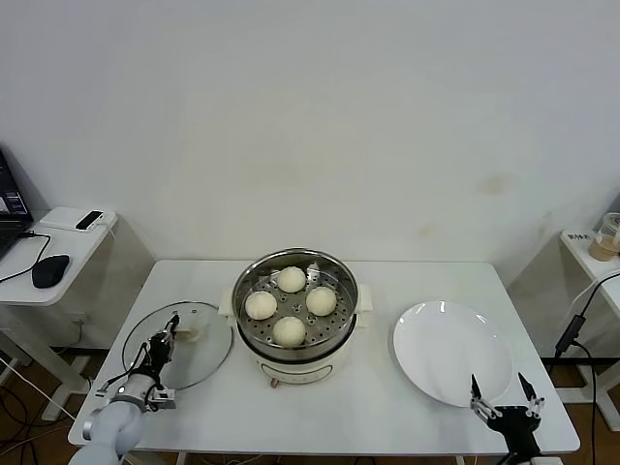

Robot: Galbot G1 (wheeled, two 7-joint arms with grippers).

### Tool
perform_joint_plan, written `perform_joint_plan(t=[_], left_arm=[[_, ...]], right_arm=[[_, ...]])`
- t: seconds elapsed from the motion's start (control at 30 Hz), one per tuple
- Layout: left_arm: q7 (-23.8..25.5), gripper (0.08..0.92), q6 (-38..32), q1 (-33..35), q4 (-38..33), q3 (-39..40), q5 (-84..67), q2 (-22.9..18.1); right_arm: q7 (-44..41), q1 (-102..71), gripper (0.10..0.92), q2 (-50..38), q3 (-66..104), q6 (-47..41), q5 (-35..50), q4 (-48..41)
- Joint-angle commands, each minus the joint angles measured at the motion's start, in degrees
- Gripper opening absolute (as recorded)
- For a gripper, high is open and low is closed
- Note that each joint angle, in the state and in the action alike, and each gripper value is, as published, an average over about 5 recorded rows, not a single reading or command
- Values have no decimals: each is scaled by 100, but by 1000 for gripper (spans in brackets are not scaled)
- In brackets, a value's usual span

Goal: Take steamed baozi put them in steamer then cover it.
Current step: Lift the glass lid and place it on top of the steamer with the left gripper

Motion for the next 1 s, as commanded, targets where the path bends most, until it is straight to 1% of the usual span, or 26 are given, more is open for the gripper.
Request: perform_joint_plan(t=[0.03, 0.17, 0.33, 0.53, 0.77, 1.0], left_arm=[[-97, 139, 48, 472, -856, -339, -131, 34], [-145, 139, 186, 843, -1367, -626, -246, 96], [-127, 139, 269, 1310, -1899, -1039, -496, 274], [98, 139, 287, 1688, -2287, -1602, -758, 480], [531, 139, 454, 1885, -2768, -2016, -891, 695], [1005, 139, 767, 1684, -3412, -1774, -1151, 949]], right_arm=[[-11, 20, 823, -45, -122, -59, 30, 28], [-15, 15, 823, -67, -162, -34, -45, 59], [-22, -13, 823, -100, -224, 9, -93, 76], [-30, 1, 823, -119, -320, 28, -138, 107], [-57, 12, 823, -130, -351, 65, -180, 118], [-104, -28, 823, -69, -403, 139, -328, 106]])
